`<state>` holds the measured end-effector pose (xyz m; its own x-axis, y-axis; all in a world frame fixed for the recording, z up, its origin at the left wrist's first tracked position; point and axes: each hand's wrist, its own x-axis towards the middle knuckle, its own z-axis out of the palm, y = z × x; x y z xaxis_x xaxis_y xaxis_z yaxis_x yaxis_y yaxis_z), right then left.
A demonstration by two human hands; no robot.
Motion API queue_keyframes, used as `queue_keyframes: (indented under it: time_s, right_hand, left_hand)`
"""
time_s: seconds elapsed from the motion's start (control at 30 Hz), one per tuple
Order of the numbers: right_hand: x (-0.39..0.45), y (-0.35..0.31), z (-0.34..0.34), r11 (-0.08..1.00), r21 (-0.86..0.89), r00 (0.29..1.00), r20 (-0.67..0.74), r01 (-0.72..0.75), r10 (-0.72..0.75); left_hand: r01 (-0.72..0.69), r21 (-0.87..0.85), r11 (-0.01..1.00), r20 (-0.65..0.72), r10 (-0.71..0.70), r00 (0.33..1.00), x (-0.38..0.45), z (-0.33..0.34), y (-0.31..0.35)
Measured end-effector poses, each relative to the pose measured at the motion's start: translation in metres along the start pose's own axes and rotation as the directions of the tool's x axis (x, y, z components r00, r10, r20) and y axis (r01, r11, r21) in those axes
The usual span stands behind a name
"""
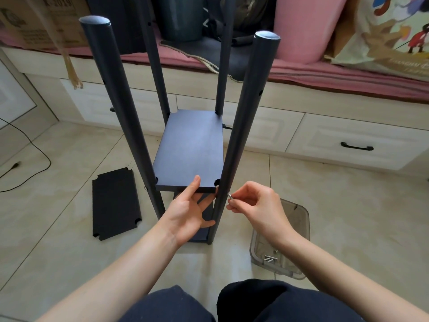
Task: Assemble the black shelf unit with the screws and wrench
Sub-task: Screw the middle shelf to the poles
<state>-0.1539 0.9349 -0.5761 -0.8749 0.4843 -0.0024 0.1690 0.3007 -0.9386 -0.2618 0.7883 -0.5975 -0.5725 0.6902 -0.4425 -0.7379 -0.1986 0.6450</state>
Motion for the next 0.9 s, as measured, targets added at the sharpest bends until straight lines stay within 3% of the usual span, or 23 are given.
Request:
queue_keyframes:
  time_s: [0.37, 0.57, 0.7, 0.83, 0.9]
  right_hand:
    - [0.001, 0.013, 0.003, 0.991, 0.131, 0.999, 0.020, 0.038, -0.041]
    - [0.007, 0.013, -0.003, 0.943, 0.321, 0.993, 0.100, -0.090, 0.061]
    - [0.010, 0.012, -0.007, 0.954, 0.287, 0.988, 0.147, -0.087, 0.046]
    - [0.008, 0.013, -0.001, 0.982, 0.190, 0.998, 0.054, 0.001, -0.011]
    - [0.005, 0.015, 0.001, 0.972, 0.235, 0.999, 0.038, -0.013, 0.004]
  left_hand:
    - [-0.008, 0.013, 1.000, 0.010, 0.008, 1.000, 0.001, -0.001, 0.000]
    - [-0.009, 0.017, 1.000, 0.014, 0.009, 1.000, 0.002, -0.001, 0.000]
    - [-0.005, 0.023, 1.000, 0.007, 0.005, 1.000, 0.001, -0.001, 0.000]
    - [-0.006, 0.024, 1.000, 0.004, 0.005, 1.000, 0.002, -0.001, 0.000]
    - [-0.005, 0.030, 1.000, 0.010, 0.004, 1.000, 0.002, -0.002, 0.000]
